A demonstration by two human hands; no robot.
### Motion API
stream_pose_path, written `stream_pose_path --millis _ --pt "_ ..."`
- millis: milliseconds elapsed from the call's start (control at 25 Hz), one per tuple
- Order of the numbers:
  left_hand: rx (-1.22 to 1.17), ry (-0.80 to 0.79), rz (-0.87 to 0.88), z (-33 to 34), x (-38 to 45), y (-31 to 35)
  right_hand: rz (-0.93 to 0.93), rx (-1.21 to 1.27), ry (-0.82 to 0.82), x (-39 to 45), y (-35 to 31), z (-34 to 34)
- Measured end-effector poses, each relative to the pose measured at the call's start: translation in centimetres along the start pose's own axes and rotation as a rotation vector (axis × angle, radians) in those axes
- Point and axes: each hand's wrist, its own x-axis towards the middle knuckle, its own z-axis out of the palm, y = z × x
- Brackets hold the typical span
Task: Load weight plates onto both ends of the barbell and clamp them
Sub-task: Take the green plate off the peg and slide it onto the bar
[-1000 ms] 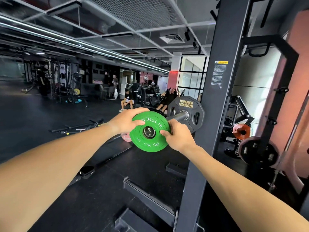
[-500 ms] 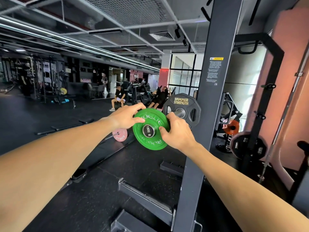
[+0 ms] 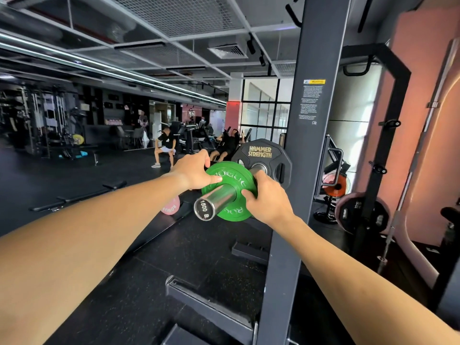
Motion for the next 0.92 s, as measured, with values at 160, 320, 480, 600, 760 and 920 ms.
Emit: stream_pose_path --millis 160,320,480,600,760,920 --pt "-0.123 -0.081 -0.017 1.8 4.8 1.0 0.055 0.003 0.023 2.5 3.5 1.3" --pt "-0.243 -0.218 -0.020 3.6 10.0 1.9 0.103 -0.017 0.018 5.9 7.5 2.3" --pt "-0.216 -0.314 -0.001 5.1 15.0 2.9 0.155 -0.045 -0.023 9.3 11.4 3.3" --pt "-0.207 -0.345 -0.002 6.5 18.1 3.4 0.177 -0.080 0.003 11.6 13.9 3.8" --pt "-0.201 -0.369 0.000 8.2 20.6 3.9 0.221 -0.065 0.086 13.4 16.1 4.9" --pt "-0.206 -0.368 -0.009 9.4 22.2 4.2 0.242 0.006 0.075 14.7 17.7 5.6"
